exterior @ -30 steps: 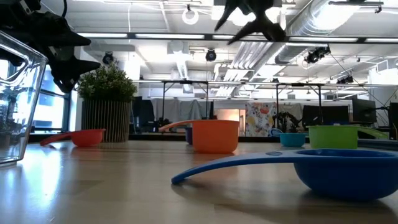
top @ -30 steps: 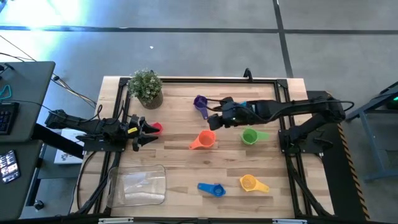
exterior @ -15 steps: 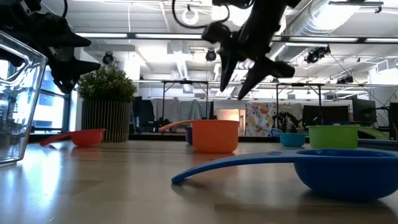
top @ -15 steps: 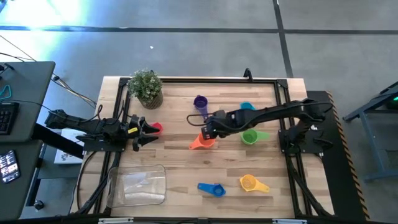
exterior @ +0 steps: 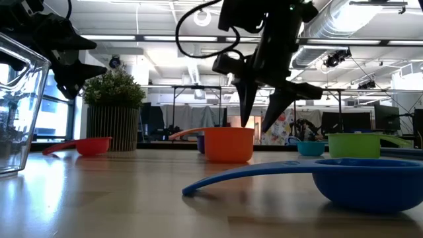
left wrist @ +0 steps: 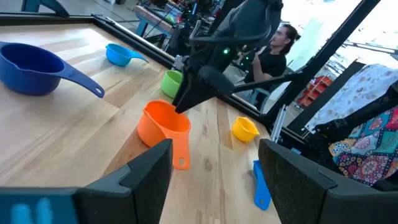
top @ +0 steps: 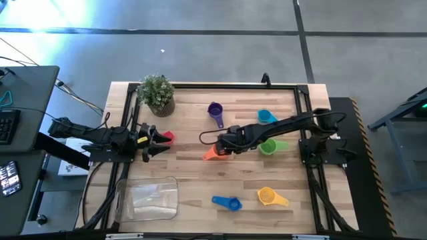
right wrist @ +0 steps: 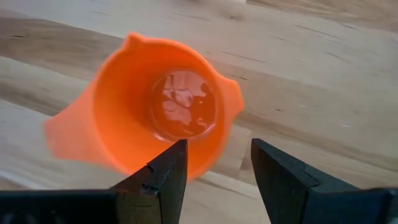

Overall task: Nest measuring cups in basket
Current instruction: Prepare the orange measuring cup

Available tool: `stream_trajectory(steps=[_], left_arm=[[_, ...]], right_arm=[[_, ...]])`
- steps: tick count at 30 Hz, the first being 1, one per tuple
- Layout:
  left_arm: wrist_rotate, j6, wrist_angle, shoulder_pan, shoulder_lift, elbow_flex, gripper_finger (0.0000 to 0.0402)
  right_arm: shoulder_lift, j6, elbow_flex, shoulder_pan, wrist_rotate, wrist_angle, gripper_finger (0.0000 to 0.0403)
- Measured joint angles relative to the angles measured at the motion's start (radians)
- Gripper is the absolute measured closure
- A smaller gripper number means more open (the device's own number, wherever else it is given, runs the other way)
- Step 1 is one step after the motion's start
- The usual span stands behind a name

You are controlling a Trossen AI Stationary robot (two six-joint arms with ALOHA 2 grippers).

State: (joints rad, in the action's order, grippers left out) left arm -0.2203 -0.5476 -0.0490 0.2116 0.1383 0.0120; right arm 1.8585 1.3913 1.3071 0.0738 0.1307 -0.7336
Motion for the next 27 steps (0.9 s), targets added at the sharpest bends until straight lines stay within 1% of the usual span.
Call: stream_trajectory(steps=[10, 13, 16, 24, 25, 27], left_arm=[[0.0, 0.001, 0.001, 0.0, 0.0, 0.0, 0.0174], [0.0, 0.001, 0.003, 0.0, 0.0, 0.0, 0.0174], [0.0, 0.001, 0.006, 0.0, 0.0, 0.0, 0.0174], [0.0, 0.001, 0.005, 0.0, 0.0, 0.0, 0.0174], [0.0, 0.001, 0.006, 0.0, 0.0, 0.0, 0.0174], [0.0, 0.001, 0.005, 0.0, 0.0, 0.0, 0.0174]], right_arm=[[0.034, -0.002, -0.001, -0.004, 0.0, -0.017, 0.0234], [0.036, -0.003, -0.001, -0.01, -0.008, -0.017, 0.0245], [0.037, -0.008, -0.001, -0.015, -0.018, -0.017, 0.0275], [0.037, -0.05, -0.001, -0.015, -0.034, -0.017, 0.0381], [0.037, -0.063, -0.001, -0.015, -0.035, -0.018, 0.0391], [0.037, -0.09, -0.001, -0.015, -0.035, -0.017, 0.0397]])
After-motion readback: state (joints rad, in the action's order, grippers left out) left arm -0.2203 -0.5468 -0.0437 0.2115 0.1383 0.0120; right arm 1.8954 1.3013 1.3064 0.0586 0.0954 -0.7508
